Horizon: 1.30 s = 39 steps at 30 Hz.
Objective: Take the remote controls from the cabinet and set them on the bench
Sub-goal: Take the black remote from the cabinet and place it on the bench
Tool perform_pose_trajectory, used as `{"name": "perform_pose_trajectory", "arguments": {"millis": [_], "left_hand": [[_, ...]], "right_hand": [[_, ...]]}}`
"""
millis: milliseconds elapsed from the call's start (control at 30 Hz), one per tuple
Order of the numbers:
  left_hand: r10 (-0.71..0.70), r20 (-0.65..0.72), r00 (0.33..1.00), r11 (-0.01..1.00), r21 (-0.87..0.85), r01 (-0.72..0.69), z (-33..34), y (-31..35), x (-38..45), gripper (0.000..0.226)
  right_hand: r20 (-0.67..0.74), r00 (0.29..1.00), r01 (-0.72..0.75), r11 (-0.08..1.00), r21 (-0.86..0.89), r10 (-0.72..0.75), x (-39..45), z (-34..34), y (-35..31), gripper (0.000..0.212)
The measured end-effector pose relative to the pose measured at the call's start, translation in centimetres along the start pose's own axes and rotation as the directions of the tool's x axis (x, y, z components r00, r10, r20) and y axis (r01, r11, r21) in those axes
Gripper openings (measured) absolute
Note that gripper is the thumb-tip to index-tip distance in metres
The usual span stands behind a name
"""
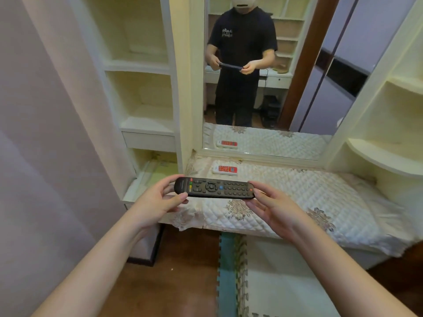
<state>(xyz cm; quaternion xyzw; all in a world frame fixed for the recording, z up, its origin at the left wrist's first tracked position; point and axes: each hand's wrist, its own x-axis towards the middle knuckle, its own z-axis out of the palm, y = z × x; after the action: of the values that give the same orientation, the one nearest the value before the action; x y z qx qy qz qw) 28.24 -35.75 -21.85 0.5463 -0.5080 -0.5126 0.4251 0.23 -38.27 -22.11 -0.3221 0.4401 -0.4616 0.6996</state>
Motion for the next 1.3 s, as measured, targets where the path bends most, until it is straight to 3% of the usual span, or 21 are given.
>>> {"name": "perform_pose_trajectory", "arguments": {"millis": [367,767,1033,1300], "left_hand": [[-0.06,0.15,0.987,0.998,-0.024,0.065,4.7,-3.1,11.6,0.046],[-0.164,0.081,0.983,0.985,-0.05,0.168,7.8,-4.1,23.5,0.041],[-0.147,0.078,0.986,0.983,0.127,0.136,8.2,-6.2,28.6,0.047],[-0.131,0.172,0.976,0.983,0.146,0.107,8.0,-9.0,34.3,0.045]], "right_hand": [[-0.182,0.983,-0.028,0.999,0.029,0.032,5.9,-6.6,0.2,0.024],[-0.173,0.976,-0.114,0.988,0.106,0.131,16.6,-10.8,-1.7,0.027],[-0.226,0.959,-0.142,0.981,0.135,0.17,20.0,-11.9,-1.0,0.025],[-0.374,0.912,-0.126,0.982,0.143,0.171,22.0,-10.5,1.0,0.03]]}}
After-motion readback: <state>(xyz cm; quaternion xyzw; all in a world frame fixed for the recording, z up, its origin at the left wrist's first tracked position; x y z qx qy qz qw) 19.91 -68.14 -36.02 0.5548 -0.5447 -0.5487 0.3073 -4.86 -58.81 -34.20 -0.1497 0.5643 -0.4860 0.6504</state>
